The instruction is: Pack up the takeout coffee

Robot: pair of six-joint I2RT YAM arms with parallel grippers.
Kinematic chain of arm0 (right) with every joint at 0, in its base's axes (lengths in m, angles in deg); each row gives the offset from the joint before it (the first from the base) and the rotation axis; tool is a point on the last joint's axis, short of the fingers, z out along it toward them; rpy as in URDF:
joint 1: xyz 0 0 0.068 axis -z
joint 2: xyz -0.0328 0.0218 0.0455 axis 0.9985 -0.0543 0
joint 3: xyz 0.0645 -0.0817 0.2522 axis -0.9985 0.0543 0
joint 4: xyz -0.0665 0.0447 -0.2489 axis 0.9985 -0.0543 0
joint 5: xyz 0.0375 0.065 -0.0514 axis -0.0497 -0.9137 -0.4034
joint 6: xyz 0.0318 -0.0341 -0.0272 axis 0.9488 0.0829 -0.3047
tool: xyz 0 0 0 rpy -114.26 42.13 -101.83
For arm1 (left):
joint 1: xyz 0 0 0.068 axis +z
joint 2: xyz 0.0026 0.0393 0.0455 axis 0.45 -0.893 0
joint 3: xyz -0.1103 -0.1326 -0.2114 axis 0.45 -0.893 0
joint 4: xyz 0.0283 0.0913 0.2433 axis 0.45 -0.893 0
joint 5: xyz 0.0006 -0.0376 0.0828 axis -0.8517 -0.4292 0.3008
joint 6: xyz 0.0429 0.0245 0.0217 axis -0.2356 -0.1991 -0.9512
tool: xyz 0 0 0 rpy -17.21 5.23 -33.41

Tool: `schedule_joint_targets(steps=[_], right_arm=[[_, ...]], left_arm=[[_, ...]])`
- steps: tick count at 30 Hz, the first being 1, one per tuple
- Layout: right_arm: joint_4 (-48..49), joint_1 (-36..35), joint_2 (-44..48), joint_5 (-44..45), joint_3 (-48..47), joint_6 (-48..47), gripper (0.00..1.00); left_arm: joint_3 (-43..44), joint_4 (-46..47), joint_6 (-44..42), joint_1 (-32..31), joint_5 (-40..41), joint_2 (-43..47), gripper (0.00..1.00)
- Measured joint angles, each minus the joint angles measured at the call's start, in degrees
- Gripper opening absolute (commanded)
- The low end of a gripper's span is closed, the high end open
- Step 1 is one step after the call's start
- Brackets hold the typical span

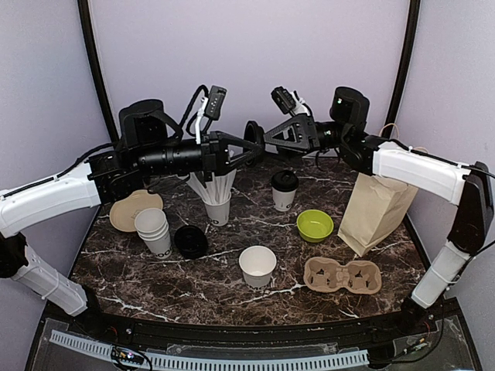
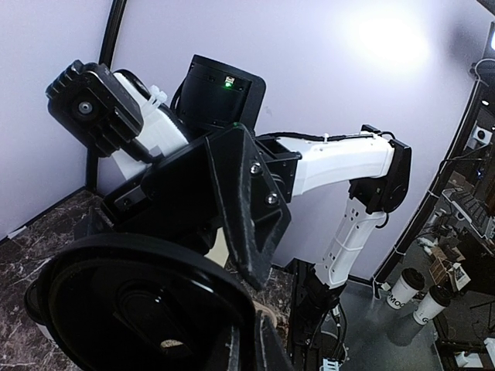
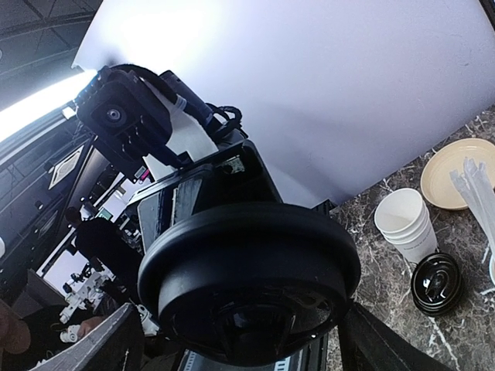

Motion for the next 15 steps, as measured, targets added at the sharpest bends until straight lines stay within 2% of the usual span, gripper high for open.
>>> schedule_joint_targets(steps=[7, 15], right_arm=[[4.1, 0.0, -0.9, -0.2, 0.0, 3.6, 0.78], [5.3, 0.0, -1.3, -0.2, 0.0, 4.8, 0.84]], left_arm=[[0.0, 0.6, 0.0, 0.0, -0.4, 0.0, 0.06], [0.0, 0.4, -0.1, 0.0, 0.0, 0.0, 0.06]])
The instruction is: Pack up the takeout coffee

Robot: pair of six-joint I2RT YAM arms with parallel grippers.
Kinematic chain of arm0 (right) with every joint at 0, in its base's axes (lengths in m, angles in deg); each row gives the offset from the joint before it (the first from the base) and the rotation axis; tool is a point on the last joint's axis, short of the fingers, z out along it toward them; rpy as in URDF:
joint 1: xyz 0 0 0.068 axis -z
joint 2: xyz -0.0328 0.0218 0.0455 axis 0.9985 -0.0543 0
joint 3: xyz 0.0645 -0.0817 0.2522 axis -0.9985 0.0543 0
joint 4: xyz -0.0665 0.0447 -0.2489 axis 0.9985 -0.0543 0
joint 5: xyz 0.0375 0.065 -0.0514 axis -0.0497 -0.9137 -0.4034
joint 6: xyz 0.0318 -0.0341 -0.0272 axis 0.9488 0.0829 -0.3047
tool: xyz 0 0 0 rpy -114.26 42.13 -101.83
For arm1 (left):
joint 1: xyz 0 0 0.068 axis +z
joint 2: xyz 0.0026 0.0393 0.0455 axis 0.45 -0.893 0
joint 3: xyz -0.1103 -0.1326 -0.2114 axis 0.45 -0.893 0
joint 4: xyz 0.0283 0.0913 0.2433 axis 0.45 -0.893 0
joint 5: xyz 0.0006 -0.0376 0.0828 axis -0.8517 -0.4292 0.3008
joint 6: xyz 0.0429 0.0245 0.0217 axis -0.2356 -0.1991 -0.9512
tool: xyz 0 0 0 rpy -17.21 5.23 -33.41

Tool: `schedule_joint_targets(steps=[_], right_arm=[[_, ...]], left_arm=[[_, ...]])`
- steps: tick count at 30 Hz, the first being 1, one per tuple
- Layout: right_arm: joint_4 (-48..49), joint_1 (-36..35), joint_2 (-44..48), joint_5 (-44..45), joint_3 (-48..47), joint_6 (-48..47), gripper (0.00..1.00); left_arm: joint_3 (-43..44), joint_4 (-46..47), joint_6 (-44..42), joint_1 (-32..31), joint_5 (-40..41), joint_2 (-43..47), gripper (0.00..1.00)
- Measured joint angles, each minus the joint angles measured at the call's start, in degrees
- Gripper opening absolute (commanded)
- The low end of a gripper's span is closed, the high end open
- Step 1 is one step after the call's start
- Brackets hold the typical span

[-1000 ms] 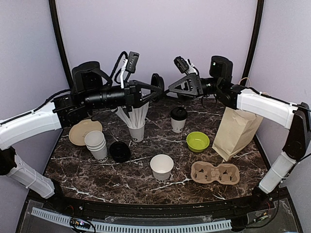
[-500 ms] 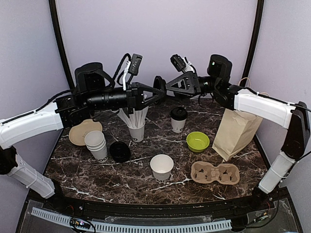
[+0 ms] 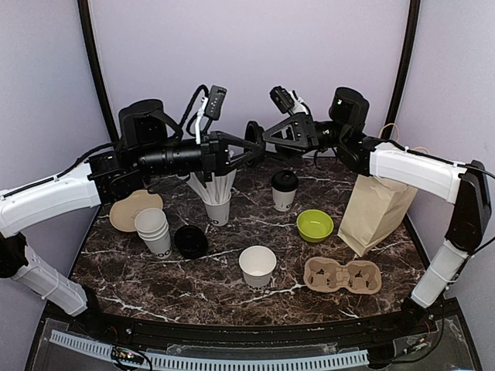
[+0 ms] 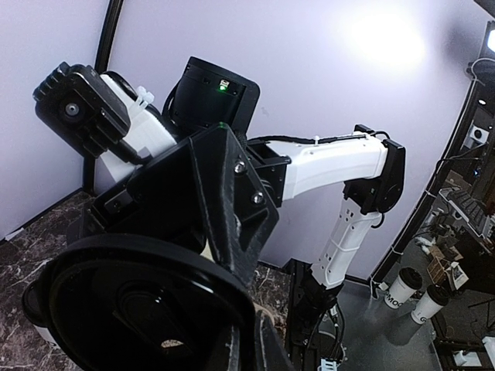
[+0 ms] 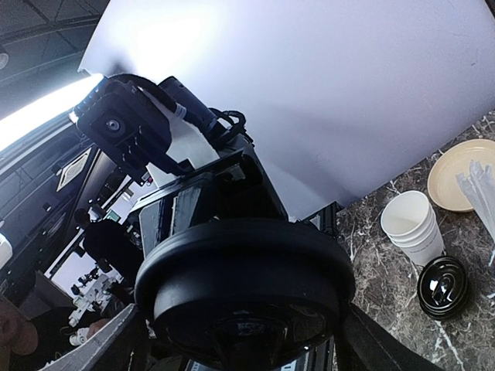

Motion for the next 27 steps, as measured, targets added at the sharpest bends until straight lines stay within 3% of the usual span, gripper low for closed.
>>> schedule_joint_targets(steps=[11, 13, 16, 20, 27], right_arm=[[-2.1, -0.2, 0.0, 0.4, 0.0, -2.0, 0.75], [-3.4, -0.2, 0.0, 0.5, 0.0, -3.2, 0.75], [-6.5, -0.1, 0.0, 0.7, -0.4, -5.7, 0.74], [-13.8, -0.2, 0.0, 1.7, -1.7, -12.3, 0.74], [-40.4, 4.1, 0.6, 10.7, -7.1, -36.6, 0.74]], left_arm=[[0.0, -0.7, -0.2, 0.0, 0.7, 0.0, 0.07], [0.0, -1.1, -0.3, 0.0, 0.8, -0.1, 0.13], [0.0, -2.4, -1.0, 0.0, 1.1, -0.2, 0.36], [0.5, -6.7, -2.3, 0.0, 3.3, -0.3, 0.52], [-2.1, -19.2, -4.2, 0.0, 11.0, 3.2, 0.56]])
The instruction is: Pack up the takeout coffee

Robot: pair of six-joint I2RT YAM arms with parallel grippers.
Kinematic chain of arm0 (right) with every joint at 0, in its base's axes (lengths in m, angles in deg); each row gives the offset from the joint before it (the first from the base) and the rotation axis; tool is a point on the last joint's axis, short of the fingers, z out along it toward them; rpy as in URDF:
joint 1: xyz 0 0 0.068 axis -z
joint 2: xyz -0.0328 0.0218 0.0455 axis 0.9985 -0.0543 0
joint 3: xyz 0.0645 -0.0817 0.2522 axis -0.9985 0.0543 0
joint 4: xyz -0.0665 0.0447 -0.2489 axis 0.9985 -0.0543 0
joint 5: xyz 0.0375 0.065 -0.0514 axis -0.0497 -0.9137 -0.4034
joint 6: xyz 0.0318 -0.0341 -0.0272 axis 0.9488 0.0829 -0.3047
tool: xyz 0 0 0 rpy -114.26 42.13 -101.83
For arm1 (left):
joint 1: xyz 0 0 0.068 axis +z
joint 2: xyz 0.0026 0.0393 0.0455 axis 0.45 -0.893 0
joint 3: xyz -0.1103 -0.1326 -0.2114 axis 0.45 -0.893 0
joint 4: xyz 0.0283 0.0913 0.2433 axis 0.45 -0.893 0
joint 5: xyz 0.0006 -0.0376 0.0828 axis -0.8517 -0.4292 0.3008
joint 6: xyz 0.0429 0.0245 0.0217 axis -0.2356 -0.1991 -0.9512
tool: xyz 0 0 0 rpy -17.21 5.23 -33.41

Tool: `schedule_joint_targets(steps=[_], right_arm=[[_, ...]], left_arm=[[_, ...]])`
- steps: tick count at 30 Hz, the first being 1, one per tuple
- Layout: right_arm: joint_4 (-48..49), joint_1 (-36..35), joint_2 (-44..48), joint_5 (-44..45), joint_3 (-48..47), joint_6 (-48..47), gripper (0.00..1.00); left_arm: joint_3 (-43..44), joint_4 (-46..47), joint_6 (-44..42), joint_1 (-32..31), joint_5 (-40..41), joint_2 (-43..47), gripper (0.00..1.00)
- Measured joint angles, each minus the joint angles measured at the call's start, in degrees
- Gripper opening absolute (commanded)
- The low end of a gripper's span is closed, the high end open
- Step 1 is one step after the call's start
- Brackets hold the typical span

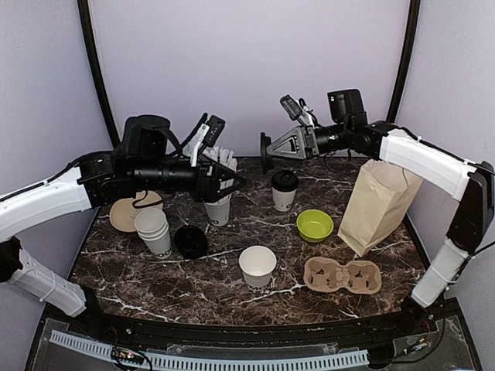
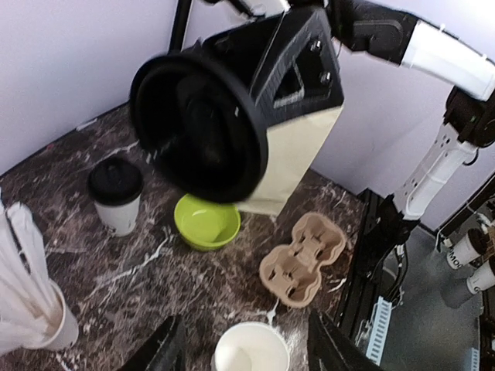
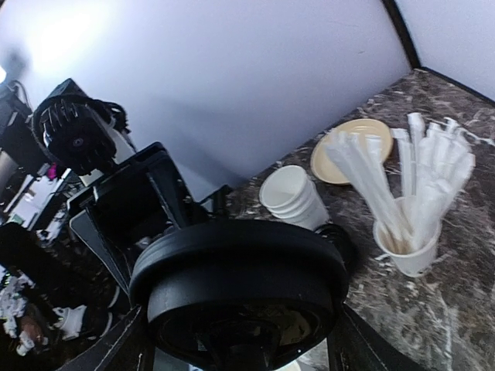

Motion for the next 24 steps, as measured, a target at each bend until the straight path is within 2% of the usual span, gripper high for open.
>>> schedule_joint_targets(steps=[5, 9, 11, 16, 24], right_arm=[[-14.7, 2.1, 2.7, 9.0, -0.6, -15.7, 0.74], [-22.4, 2.1, 4.7, 13.7, -0.6, -24.5, 0.74], [-25.8, 2.1, 5.3, 15.8, -0.6, -28.2, 0.74], [-32.5, 2.1, 5.7, 19.9, -0.6, -35.0, 0.74], [-37.2, 1.4, 5.8, 22.6, -0.6, -39.3, 0.73]], left_arm=[[-8.5, -5.5, -0.8, -0.2, 3.7, 4.8, 0.58], [-16.9, -6.2, -3.7, -2.0, 5.8, 4.3, 0.62], [-20.8, -6.0, -5.5, -3.5, 6.2, 3.5, 0.68], [-28.1, -2.0, -10.6, -7.2, 6.4, 0.1, 0.70], [-31.2, 11.4, -15.6, -9.4, 5.4, -8.3, 0.70]])
